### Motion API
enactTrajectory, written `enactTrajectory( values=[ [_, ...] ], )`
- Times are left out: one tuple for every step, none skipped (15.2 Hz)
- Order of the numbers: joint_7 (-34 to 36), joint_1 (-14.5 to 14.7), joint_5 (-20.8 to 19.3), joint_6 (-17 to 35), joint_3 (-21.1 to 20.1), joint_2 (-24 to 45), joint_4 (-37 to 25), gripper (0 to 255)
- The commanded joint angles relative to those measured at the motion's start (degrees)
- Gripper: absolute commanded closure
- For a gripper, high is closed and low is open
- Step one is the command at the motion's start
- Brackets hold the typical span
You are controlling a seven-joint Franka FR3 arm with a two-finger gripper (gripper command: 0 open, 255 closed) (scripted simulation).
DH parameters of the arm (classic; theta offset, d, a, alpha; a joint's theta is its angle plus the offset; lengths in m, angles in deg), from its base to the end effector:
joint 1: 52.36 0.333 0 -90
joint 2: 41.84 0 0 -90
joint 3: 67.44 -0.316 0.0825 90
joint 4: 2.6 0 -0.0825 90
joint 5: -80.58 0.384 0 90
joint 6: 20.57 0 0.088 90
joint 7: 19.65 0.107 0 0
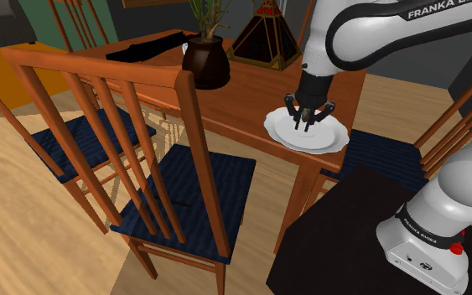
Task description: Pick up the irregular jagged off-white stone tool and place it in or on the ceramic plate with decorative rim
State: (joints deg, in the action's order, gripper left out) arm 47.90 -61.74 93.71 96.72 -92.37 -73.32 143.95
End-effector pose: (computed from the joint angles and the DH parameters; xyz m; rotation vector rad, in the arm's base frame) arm 0.3694 0.1165 0.4337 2.6946 -1.5975 0.0278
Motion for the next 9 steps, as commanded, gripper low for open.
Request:
enactTrajectory(
  values=[
    [0.00, -0.20, -0.13, 0.01, 0.07, 0.21, 0.25, 255],
    [-0.06, -0.19, -0.12, -0.07, 0.14, 0.09, 0.30, 0],
    [-0.06, -0.22, -0.14, 0.05, 0.11, 0.21, 0.31, 0],
    [-0.04, -0.20, -0.12, 0.08, 0.09, 0.20, 0.34, 0],
    [-0.04, -0.19, -0.11, 0.10, 0.09, 0.18, 0.37, 0],
    [-0.04, -0.19, -0.11, 0.11, 0.08, 0.19, 0.38, 0],
    [0.00, -0.20, -0.13, 0.01, 0.07, 0.21, 0.25, 0],
    [-0.03, -0.21, -0.31, -2.14, 0.51, -0.52, -1.18, 0],
    [-0.04, -0.25, -0.51, -4.26, 0.92, -1.13, -2.68, 0]
  ],
)
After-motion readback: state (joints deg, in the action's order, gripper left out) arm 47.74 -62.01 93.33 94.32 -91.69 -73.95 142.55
